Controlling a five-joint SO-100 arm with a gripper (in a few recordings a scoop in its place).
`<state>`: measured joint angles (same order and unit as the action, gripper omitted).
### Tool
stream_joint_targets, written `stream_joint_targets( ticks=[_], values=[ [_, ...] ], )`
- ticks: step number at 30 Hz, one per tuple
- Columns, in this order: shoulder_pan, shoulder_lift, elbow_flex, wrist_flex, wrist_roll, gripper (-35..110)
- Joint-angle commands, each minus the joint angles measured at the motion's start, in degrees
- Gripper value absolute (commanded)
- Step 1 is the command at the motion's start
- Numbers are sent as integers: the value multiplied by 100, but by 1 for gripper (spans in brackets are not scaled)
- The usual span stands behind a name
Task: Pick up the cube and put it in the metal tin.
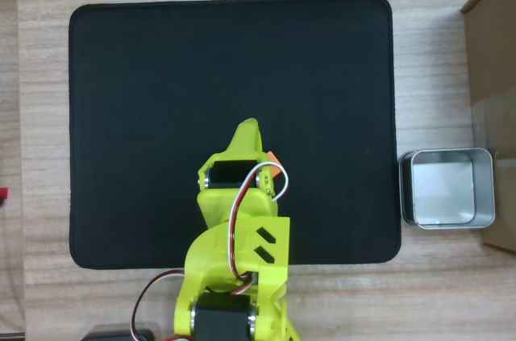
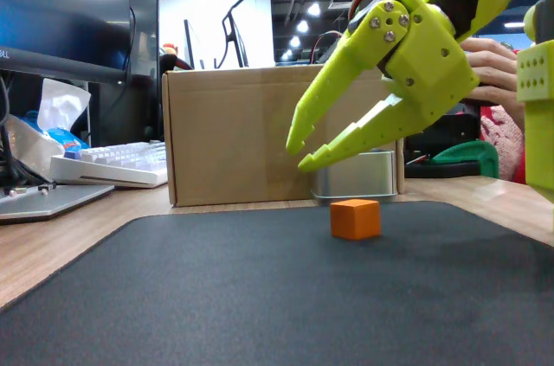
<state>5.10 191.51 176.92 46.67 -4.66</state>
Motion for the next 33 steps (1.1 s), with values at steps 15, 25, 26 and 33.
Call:
stream_joint_targets(
  ticks=[15, 25, 26, 33],
  values=[
    [466, -606, -1266, 721, -527, 9],
    [668, -2628, -2760, 1450, -1397, 11],
    [686, -2804, -2927, 1564, -1644, 11],
    [554, -3735, -3261, 1960, -2443, 15]
  ],
)
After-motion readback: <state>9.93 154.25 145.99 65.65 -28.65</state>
